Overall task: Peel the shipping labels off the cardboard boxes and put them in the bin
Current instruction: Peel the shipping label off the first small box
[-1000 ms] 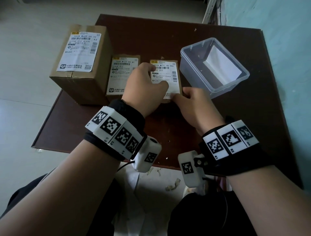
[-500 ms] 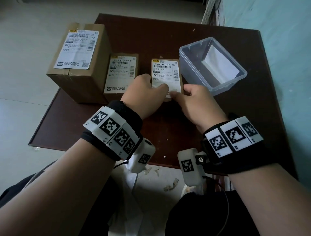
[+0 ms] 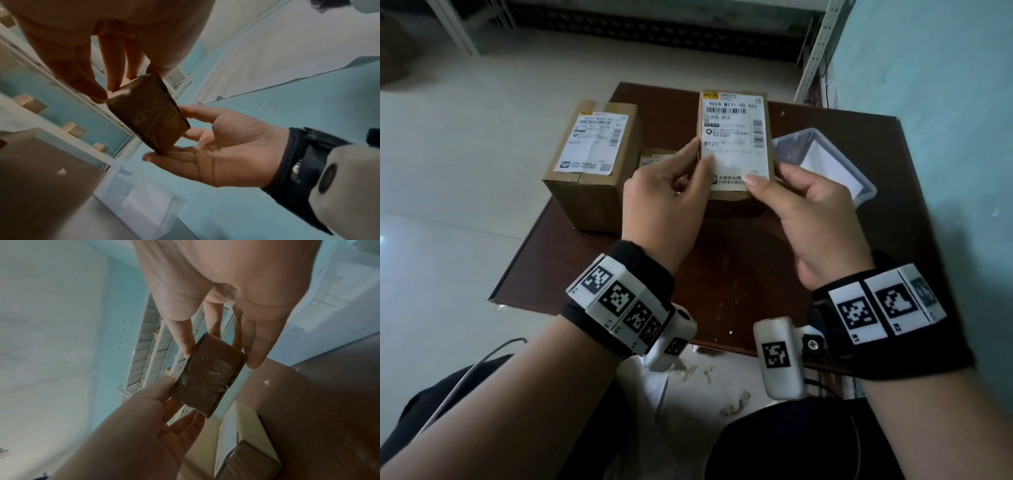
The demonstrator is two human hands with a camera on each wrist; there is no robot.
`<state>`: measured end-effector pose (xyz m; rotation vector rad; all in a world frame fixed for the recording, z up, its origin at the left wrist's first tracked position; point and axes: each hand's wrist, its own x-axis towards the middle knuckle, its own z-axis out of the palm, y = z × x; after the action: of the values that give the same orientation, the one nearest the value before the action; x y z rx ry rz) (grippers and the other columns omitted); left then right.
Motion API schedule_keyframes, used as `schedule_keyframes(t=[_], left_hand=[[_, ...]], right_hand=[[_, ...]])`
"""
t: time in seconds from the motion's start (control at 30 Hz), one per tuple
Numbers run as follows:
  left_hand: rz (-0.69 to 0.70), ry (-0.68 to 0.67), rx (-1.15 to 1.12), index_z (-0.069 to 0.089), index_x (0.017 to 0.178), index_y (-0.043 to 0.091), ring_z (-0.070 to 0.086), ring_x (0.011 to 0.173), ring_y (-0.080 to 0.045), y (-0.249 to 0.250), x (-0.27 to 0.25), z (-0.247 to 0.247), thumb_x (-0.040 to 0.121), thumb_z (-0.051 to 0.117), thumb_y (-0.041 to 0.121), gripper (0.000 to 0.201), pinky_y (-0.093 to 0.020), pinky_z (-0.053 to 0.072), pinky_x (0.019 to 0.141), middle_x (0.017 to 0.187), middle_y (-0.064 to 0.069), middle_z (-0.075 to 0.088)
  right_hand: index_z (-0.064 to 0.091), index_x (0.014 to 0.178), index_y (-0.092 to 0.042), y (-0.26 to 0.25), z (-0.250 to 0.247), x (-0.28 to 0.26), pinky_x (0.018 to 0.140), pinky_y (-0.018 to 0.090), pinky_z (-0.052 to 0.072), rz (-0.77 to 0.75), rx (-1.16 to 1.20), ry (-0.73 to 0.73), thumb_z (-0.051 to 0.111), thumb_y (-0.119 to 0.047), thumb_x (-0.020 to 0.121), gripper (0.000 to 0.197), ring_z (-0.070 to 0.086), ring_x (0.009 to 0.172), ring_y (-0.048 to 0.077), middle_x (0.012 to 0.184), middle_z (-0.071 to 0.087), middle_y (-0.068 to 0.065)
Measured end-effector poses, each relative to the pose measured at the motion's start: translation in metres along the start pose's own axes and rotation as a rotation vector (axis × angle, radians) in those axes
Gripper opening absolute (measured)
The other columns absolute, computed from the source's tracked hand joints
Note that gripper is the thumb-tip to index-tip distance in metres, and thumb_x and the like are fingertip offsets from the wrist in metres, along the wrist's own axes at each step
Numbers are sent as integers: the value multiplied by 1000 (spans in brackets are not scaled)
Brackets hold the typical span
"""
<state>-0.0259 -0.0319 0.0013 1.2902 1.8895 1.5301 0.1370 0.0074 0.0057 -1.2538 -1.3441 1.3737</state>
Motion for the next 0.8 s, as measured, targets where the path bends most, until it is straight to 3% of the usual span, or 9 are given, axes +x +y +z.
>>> schedule_keyframes(t=[0.1, 0.27, 0.33, 0.43, 0.53, 0.63, 0.73, 0.8], left_hand=[[-6, 4, -6, 65, 137, 22, 68, 80, 4, 1, -4, -12, 101, 62, 37, 39, -15, 55, 70, 111, 11, 76], [-16, 7, 4, 64, 137, 21, 64, 67, 6, 3, -11, -25, 103, 59, 34, 37, -9, 46, 55, 105, 13, 76], [-39, 5, -14, 64, 137, 21, 67, 69, 1, 3, -15, -24, 103, 59, 33, 37, -13, 48, 54, 102, 14, 76], [-61, -16, -19, 66, 135, 22, 66, 65, -12, 1, -16, -24, 104, 56, 30, 33, -25, 52, 53, 87, 7, 77], [-34, -43, 9, 72, 125, 25, 53, 54, 0, -4, -15, -26, 105, 53, 24, 28, -13, 39, 47, 80, 7, 75], [-5, -67, 42, 74, 118, 26, 62, 65, 6, -5, -14, -25, 104, 52, 22, 26, -11, 43, 55, 92, 17, 75], [7, -95, 97, 71, 115, 25, 69, 89, 1, -10, -12, -18, 103, 50, 30, 25, -29, 59, 74, 103, 17, 74], [1, -111, 123, 67, 120, 25, 69, 93, -4, -12, -12, -14, 101, 50, 37, 28, -38, 60, 81, 104, 15, 73]], right_hand=[[75, 132, -20, -2, 11, -9, 102, 39, 59, -15, 18, 4, 82, -28, 92, 41, 74, 114, 7, 114, 81, -10], [73, 135, -20, -3, 29, -23, 102, 41, 59, 22, 74, 53, 85, -31, 86, 52, 74, 114, 9, 114, 81, -9], [72, 136, -19, 0, 33, -32, 103, 41, 59, 25, 97, 93, 87, -37, 80, 60, 73, 116, 9, 117, 80, -9], [69, 140, -19, 4, 37, -46, 103, 40, 59, 6, 91, 126, 85, -33, 88, 56, 72, 116, 5, 121, 79, -11], [69, 141, -20, 6, 37, -51, 104, 38, 58, 1, 48, 105, 82, -33, 92, 52, 71, 115, 2, 121, 78, -14], [69, 141, -20, 4, 33, -45, 104, 37, 58, -3, 9, 85, 81, -33, 93, 51, 71, 116, 2, 121, 78, -14], [67, 143, -18, 6, 28, -37, 105, 35, 57, -16, -9, 76, 81, -31, 93, 53, 71, 118, 3, 123, 78, -12], [68, 142, -18, 7, 26, -33, 105, 35, 57, -23, -22, 61, 81, -29, 93, 52, 71, 118, 2, 123, 78, -12]])
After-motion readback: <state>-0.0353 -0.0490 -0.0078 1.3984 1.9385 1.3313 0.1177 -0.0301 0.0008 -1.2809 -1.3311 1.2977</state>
